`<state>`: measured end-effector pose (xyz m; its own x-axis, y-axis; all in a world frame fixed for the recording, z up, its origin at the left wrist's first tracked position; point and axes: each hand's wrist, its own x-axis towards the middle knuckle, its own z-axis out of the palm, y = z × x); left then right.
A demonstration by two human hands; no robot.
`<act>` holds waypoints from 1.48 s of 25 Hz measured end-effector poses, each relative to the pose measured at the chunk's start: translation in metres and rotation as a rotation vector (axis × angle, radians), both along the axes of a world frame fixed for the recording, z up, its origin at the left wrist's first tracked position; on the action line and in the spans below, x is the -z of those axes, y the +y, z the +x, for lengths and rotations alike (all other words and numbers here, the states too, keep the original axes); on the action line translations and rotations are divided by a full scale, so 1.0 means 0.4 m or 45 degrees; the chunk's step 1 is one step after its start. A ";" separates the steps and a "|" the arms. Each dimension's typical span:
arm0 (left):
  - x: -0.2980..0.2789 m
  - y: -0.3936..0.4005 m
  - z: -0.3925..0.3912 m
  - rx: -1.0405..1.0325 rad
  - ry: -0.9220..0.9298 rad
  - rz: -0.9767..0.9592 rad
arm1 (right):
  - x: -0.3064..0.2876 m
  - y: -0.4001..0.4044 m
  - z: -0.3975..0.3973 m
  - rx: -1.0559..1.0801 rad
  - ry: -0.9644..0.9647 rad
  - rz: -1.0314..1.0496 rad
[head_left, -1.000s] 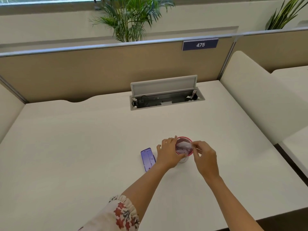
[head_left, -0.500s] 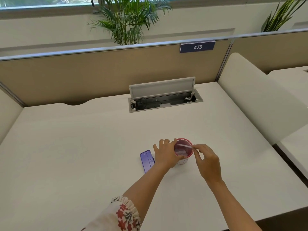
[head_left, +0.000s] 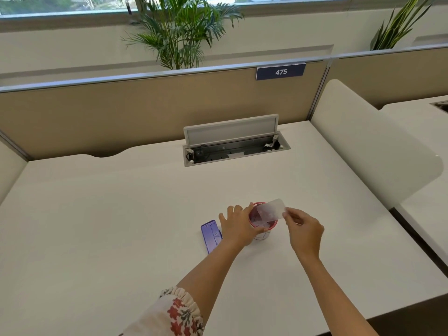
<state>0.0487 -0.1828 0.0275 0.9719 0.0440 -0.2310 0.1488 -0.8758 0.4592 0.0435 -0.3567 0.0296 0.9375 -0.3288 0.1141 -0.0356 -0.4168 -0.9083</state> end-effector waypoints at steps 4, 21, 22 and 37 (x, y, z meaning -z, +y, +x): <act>0.000 0.006 0.000 -0.007 0.021 -0.032 | -0.009 -0.016 0.005 0.153 0.205 0.308; -0.003 0.005 0.000 -0.011 0.000 -0.022 | -0.002 -0.005 -0.024 -0.016 -0.034 0.084; -0.005 0.004 0.001 0.003 -0.008 -0.013 | -0.001 -0.004 -0.019 0.050 0.025 0.217; -0.013 0.118 -0.025 -0.449 -0.106 -1.130 | -0.035 0.113 0.023 -0.255 0.317 0.533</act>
